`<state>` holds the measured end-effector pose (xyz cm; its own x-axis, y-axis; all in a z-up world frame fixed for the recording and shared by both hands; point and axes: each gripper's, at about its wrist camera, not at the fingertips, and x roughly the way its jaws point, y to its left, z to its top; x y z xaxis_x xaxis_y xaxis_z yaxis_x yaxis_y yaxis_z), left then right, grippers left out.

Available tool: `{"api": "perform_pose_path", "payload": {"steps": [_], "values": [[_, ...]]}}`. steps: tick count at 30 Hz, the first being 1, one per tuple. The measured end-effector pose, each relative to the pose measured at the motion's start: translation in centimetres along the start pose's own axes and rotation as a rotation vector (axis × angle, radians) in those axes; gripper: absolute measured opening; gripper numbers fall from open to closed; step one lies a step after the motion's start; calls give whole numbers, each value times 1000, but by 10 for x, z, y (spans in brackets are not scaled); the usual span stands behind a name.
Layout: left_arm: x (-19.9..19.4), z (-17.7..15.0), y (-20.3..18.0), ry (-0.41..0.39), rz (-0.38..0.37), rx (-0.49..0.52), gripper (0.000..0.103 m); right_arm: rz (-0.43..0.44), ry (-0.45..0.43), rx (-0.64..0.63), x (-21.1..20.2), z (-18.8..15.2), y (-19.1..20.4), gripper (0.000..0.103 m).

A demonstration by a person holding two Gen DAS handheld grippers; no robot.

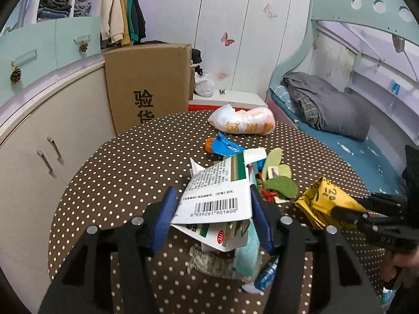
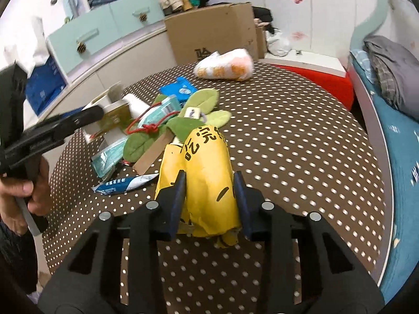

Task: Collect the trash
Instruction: 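Grasp the yellow packet with the right tool while the left tool grasps the white carton, then carry the yellow packet with the right tool and drop it into the wastebasket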

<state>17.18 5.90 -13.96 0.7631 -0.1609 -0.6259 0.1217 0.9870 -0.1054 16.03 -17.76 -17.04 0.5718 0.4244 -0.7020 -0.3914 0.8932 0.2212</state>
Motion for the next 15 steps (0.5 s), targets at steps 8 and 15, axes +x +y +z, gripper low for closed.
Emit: {"api": "perform_pose_path", "payload": {"steps": [8, 15], "values": [[-42, 6, -19, -99, -7, 4, 55, -13, -112, 84, -46, 1, -26, 36], [-63, 18, -72, -182, -72, 10, 55, -54, -276, 150, -108, 14, -57, 36]]}}
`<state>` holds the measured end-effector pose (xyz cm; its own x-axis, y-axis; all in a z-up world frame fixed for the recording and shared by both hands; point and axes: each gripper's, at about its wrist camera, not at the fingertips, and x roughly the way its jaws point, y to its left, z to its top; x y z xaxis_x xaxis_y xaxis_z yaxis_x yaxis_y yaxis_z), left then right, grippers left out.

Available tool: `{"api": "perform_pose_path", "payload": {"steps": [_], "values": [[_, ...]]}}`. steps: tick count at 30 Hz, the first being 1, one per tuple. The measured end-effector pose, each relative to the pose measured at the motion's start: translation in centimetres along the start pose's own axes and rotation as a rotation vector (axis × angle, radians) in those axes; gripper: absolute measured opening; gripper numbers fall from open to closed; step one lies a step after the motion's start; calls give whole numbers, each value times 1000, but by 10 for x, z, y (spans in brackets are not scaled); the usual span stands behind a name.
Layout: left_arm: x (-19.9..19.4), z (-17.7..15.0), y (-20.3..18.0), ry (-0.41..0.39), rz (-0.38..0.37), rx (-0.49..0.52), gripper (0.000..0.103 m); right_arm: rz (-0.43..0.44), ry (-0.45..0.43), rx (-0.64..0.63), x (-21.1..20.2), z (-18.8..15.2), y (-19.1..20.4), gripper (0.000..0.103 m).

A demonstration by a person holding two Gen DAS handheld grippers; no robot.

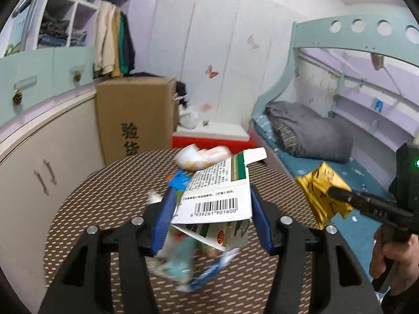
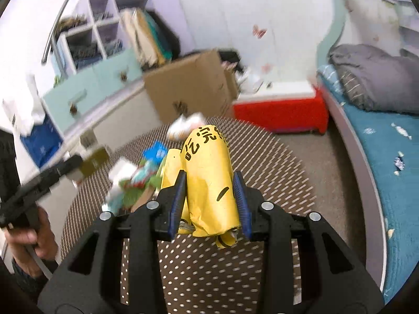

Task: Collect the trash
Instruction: 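Carry the yellow packet with the right tool and drop it into the wastebasket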

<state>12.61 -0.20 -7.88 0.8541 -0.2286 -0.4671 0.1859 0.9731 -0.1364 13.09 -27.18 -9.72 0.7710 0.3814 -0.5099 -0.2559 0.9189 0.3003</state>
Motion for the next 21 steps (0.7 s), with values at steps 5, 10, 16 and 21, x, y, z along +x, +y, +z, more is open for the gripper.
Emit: {"api": "perform_pose_path", "payload": {"steps": [5, 10, 16, 21], "values": [[13, 12, -52, -19, -81, 20, 55, -79, -100, 53, -48, 22, -42, 36], [32, 16, -106, 1, -157, 56, 55, -194, -133, 144, -76, 21, -105, 36], [55, 6, -161, 54, -226, 102, 55, -296, -28, 319, -51, -33, -193, 36], [78, -8, -196, 111, -255, 145, 55, -320, 108, 413, 2, -87, -241, 36]]}}
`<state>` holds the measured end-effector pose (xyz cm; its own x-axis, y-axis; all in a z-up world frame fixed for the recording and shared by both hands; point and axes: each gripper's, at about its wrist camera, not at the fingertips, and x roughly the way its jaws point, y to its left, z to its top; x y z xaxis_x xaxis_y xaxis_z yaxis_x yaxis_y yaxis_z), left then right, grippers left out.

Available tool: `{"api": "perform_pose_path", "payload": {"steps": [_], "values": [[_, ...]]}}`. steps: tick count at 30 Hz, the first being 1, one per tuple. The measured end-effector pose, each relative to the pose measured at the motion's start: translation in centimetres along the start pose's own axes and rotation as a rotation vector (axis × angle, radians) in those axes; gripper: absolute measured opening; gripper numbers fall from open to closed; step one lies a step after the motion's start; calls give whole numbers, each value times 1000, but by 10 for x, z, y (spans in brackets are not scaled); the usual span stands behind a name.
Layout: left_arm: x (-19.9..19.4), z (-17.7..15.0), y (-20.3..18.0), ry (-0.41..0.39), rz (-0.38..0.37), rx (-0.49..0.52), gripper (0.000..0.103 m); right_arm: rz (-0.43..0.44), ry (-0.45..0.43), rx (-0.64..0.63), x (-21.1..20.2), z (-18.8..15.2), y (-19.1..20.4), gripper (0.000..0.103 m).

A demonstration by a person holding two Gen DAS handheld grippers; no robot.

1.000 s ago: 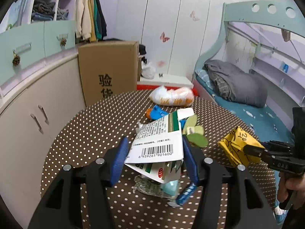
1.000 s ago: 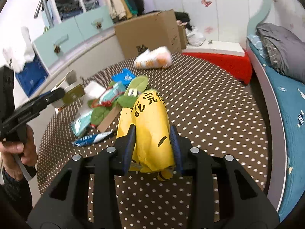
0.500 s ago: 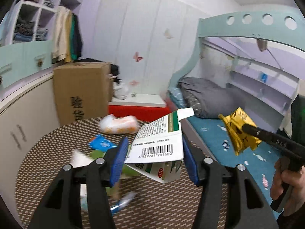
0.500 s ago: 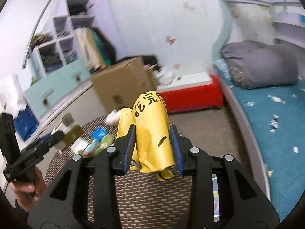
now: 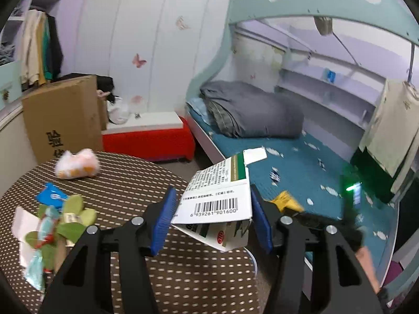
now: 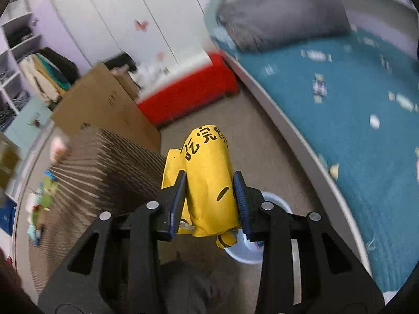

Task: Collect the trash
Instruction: 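Carry the yellow packet with the right tool and drop it into the wastebasket, then carry the white carton with the left tool and drop it into the wastebasket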

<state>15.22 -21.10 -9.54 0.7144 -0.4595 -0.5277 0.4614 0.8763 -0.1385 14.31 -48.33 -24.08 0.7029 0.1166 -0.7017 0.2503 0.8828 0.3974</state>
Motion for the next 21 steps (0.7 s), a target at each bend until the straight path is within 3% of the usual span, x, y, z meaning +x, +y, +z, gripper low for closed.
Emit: {"api": "perform_pose_path", "payload": {"steps": [2, 5, 7, 10, 21], "values": [[11, -2, -9, 20, -6, 14, 55, -9, 47, 17, 25, -9, -10, 37], [32, -4, -26, 55, -14, 38, 55, -17, 108, 54, 64, -21, -32, 48], [48, -6, -36, 83, -22, 50, 55, -23, 147, 72, 87, -26, -45, 65], [69, -8, -48, 119, -30, 67, 55, -10, 181, 126, 108, -31, -64, 74], [158, -18, -88, 326, -60, 90, 55, 3, 22, 174, 47, -2, -101, 86]]}}
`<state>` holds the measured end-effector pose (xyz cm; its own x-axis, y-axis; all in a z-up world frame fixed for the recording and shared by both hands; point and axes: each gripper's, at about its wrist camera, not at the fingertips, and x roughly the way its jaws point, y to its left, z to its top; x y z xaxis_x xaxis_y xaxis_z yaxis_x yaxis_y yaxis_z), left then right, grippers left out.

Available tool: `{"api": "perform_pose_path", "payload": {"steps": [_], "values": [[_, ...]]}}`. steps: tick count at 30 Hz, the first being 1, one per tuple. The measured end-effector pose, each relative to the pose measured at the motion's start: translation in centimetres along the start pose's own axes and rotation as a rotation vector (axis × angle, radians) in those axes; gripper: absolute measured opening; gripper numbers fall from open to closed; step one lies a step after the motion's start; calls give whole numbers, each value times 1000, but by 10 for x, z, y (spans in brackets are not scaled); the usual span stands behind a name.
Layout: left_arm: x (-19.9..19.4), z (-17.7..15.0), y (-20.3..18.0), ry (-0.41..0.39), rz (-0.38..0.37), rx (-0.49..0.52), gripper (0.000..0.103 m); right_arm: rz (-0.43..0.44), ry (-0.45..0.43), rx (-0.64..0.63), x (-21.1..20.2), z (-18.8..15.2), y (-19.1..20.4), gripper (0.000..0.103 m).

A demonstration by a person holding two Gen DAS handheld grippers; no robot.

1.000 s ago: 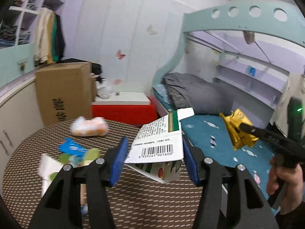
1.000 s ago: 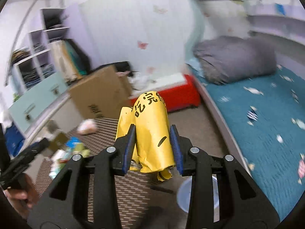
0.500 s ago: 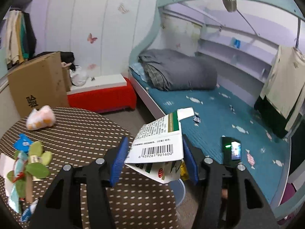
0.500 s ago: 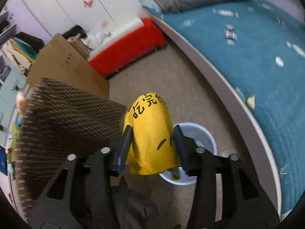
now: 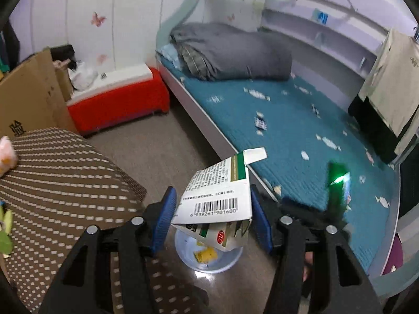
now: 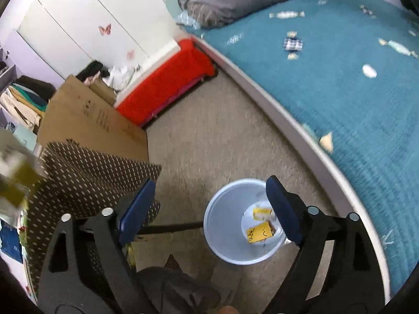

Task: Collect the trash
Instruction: 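Carry the white carton with the left tool and drop it into the wastebasket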

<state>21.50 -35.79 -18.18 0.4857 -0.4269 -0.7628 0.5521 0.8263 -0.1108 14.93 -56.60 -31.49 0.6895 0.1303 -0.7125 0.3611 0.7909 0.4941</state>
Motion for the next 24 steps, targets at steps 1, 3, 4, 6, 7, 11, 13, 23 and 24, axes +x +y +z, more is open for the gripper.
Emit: {"api": "perform_pose_path", "payload": {"steps": [1, 3, 4, 6, 7, 11, 13, 23, 24], "values": [[7, 1, -3, 17, -3, 1, 55, -1, -15, -5, -7, 4, 2, 87], [20, 2, -6, 53, -17, 3, 56, 5, -48, -17, -21, 13, 3, 87], [27, 3, -7, 73, -30, -4, 56, 8, -56, -20, -25, 15, 4, 88], [40, 3, -8, 102, -28, -11, 58, 15, -72, -30, -32, 19, 6, 88], [47, 3, -8, 117, -22, -13, 64, 17, -78, -37, -35, 20, 7, 88], [61, 7, -2, 160, 4, -41, 93, 25, -81, -37, -38, 19, 8, 89], [61, 10, 0, 154, 13, -41, 93, 22, -82, -36, -38, 17, 8, 90], [23, 11, 7, 56, -12, -51, 93, -26, -95, -36, -47, 7, 35, 97], [15, 11, 9, 42, -9, -51, 93, -33, -101, -47, -51, 7, 41, 97]]}}
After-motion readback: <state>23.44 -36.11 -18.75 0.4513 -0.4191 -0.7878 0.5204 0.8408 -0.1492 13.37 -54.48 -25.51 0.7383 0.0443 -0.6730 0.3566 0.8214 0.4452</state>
